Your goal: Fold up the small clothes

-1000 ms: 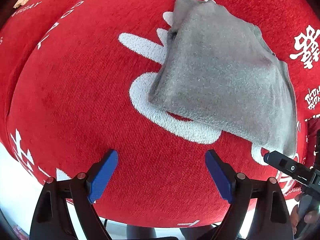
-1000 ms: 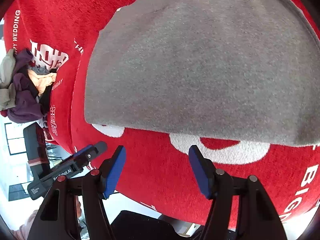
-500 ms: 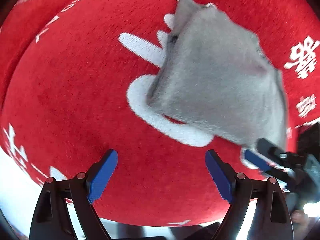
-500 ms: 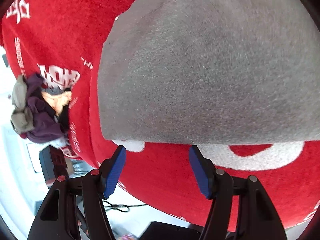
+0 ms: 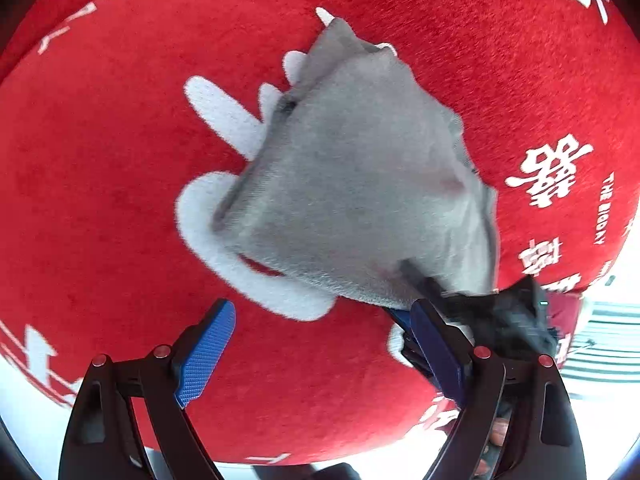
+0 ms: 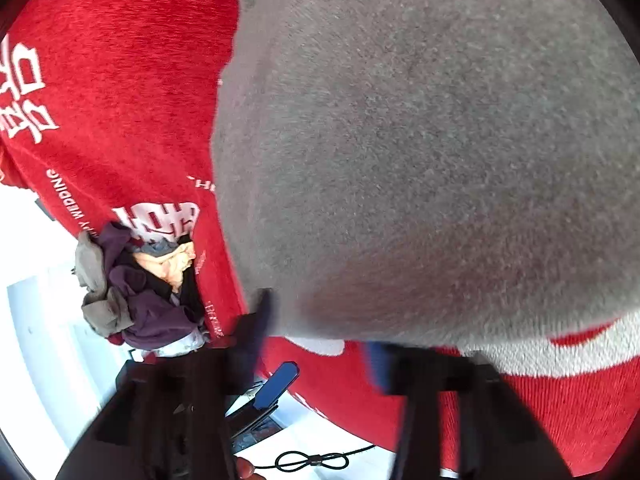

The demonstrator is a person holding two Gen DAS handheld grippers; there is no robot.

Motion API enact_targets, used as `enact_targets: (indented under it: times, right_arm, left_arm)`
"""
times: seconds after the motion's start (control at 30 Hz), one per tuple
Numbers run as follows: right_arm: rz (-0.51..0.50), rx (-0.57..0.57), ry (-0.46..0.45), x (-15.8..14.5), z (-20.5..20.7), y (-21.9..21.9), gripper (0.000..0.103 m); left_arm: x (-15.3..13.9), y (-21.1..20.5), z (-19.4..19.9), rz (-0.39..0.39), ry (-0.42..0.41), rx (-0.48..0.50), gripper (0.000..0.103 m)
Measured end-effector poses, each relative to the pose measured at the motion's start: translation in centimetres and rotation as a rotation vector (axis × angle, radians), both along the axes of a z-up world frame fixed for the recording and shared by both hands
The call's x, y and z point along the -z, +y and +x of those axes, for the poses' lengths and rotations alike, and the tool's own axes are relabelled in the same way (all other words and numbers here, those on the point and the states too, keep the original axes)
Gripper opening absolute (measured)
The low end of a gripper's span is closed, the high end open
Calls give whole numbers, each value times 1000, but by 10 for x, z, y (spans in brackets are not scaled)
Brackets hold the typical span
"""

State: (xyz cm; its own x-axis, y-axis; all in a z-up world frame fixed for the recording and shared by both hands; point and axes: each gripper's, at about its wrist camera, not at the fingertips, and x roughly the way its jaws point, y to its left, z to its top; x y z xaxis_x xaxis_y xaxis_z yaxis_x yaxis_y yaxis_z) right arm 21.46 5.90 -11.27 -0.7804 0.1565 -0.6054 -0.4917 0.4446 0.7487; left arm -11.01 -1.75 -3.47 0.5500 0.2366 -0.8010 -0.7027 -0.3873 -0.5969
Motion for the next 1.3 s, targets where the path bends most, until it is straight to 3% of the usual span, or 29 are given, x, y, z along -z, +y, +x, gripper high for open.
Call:
enact_targets:
  times: [0.03,0.33,0.43,0.57,0.67,0.73,0.9,1.07,1.13,1.17,1.2,1.27,1.3]
  right_arm:
    - [-3,4,1,1,0,1,12]
    - [114,2,96,-28,14,15,10]
    - [124,-40,78,-32,12,17,10]
    - [136,-113,40,-32,8,17,10]
    - [127,-146,26,-28,5,13,10]
    - [127,-171,16,-27,4,12,10]
    - [123,-266,-24,-30,-1,14,10]
    - [108,-374,-95,-45,4,19,15]
    - [130,-420,-137,-56,9,22,19]
    - [143,-440,-155,-62,12,24,31]
    - [157,-455,-174,-69,15,28,50]
    - [191,-473,-217,-82,20,39,62]
    - [202,-478,-230,-87,22,45,62]
  left_arm:
    - [1,1,1,5,-16,-4,90]
    - [11,27,14,47,-139,-76,90]
    - [15,39,16,57,-117,-88,90]
    - [11,54,18,78,-7,-68,90]
    - [8,63,20,81,95,-43,71]
    - [10,67,20,65,148,-26,49]
    - [12,73,18,78,203,-9,15]
    - [0,76,35,133,361,93,12]
    - [-4,76,45,161,426,143,12]
    - [-6,75,50,178,465,176,12]
    - [-8,74,55,192,499,207,12]
    - [-9,73,63,210,554,263,12]
    - [-9,72,67,220,577,286,12]
